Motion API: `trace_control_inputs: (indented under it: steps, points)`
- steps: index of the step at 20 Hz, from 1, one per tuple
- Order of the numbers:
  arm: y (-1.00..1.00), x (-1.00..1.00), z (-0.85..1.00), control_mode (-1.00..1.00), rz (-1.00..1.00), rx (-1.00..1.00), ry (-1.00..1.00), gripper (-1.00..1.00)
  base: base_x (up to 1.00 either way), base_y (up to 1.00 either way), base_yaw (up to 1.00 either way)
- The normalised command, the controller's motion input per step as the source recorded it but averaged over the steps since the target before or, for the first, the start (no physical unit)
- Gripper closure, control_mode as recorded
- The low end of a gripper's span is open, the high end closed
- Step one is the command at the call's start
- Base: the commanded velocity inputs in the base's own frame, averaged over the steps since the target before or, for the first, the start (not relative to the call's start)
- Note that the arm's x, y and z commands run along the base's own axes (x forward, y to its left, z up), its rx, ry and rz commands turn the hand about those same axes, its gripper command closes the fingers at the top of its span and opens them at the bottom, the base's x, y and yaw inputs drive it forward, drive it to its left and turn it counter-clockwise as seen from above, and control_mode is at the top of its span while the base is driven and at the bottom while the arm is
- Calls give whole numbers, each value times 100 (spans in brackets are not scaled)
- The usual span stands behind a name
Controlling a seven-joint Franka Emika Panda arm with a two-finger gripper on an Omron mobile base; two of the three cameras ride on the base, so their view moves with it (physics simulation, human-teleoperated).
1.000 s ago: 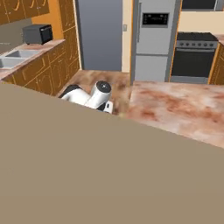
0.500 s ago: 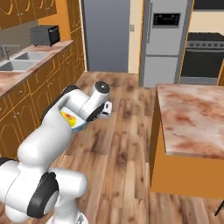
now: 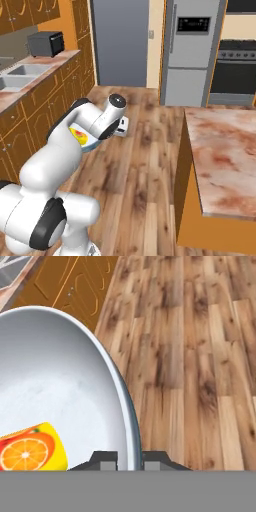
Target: Place the cup inside the bowl on the dining table and move the bowl to any counter.
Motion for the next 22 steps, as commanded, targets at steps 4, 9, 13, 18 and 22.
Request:
trace_control_inputs:
  steps: [4, 9, 13, 18, 22]
  points:
    - [0, 0, 0, 100, 0, 0, 0, 100, 84, 0, 0]
    - [0, 0, 0, 100, 0, 0, 0, 100, 73, 10, -5]
    - [0, 0, 0, 100, 0, 0, 0, 100, 66, 19, -11]
    - [0, 0, 0, 100, 0, 0, 0, 100, 62, 24, -10]
    - [0, 0, 0, 100, 0, 0, 0, 100, 59, 32, -8]
